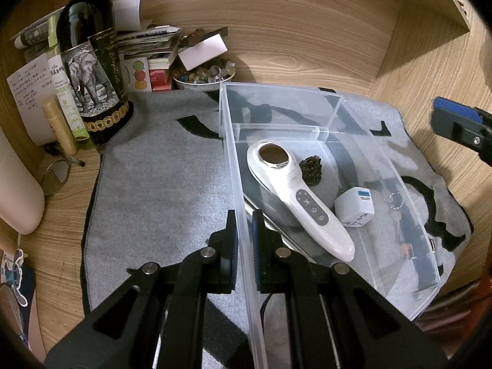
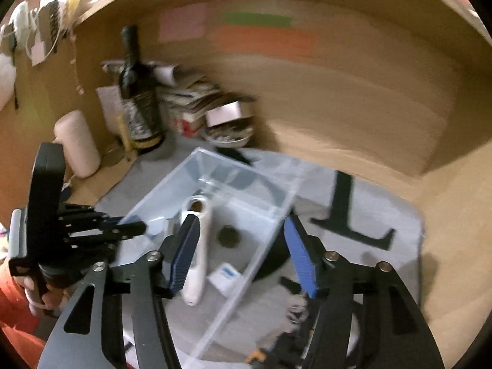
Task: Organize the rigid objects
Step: 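Open the right gripper and move it back to the keys on the mat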
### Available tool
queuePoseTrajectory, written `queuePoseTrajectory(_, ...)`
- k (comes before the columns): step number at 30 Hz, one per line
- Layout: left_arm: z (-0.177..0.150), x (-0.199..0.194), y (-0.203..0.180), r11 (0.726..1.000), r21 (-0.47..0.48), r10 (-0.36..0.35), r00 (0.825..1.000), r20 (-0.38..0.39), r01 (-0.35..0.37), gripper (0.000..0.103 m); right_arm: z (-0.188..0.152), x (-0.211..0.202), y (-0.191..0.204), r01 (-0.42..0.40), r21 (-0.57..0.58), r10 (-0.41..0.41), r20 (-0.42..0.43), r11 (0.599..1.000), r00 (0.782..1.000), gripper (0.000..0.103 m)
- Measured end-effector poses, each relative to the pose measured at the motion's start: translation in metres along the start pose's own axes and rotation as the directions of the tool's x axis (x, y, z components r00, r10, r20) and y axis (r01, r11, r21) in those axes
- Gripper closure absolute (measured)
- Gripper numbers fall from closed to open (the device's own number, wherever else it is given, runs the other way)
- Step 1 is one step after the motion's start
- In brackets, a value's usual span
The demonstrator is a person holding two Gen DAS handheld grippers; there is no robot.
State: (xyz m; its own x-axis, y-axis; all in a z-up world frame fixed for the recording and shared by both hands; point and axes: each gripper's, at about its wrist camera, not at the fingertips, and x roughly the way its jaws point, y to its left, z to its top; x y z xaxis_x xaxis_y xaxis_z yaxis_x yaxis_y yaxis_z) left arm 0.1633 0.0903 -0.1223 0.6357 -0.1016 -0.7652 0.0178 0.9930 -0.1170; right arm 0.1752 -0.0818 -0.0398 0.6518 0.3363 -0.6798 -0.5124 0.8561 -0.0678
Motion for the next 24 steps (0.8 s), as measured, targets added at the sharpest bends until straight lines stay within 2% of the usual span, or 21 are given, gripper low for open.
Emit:
queuePoseTrajectory(5,-0.001,0.0,0.0,1.0,0.002,0.005,1.0,0.0,-0.005,0.095,-0.017,-0.006,-0.023,0.053,0.048,-0.052,-0.02,0.997,0.998,0.045)
queuePoseTrajectory(12,-0.001,0.0,0.0,1.0,0.005,0.016,1.0,-0.003,-0.016,0.095,-0.061,0.026,-0.044,0.098,0.089,-0.081,-0.175,0.991,0.981,0.045)
queuePoseTrajectory(14,-0.001,0.0,-0.001,1.0,0.004,0.016,1.0,-0.004,-0.016,0.095,-0.072,0.03,-0.049,0.092,0.11,-0.068,-0.204,0.99,0.977,0.045)
queuePoseTrajectory(20,-0.001,0.0,-0.001,1.0,0.002,0.022,1.0,-0.007,-0.022,0.095,-0.093,0.031,-0.048,-0.027,0.202,0.075,-0.236,0.979,0.969,0.048)
queuePoseTrajectory(21,-0.001,0.0,-0.001,1.0,0.001,0.022,1.0,-0.007,-0.022,0.095,-0.096,0.032,-0.046,-0.032,0.199,0.081,-0.243,0.979,0.967,0.051)
queuePoseTrajectory(24,-0.002,-0.001,-0.002,1.0,0.0,0.023,1.0,-0.007,-0.023,0.095,-0.099,0.037,-0.047,0.022,0.188,0.027,-0.255,0.982,0.966,0.052)
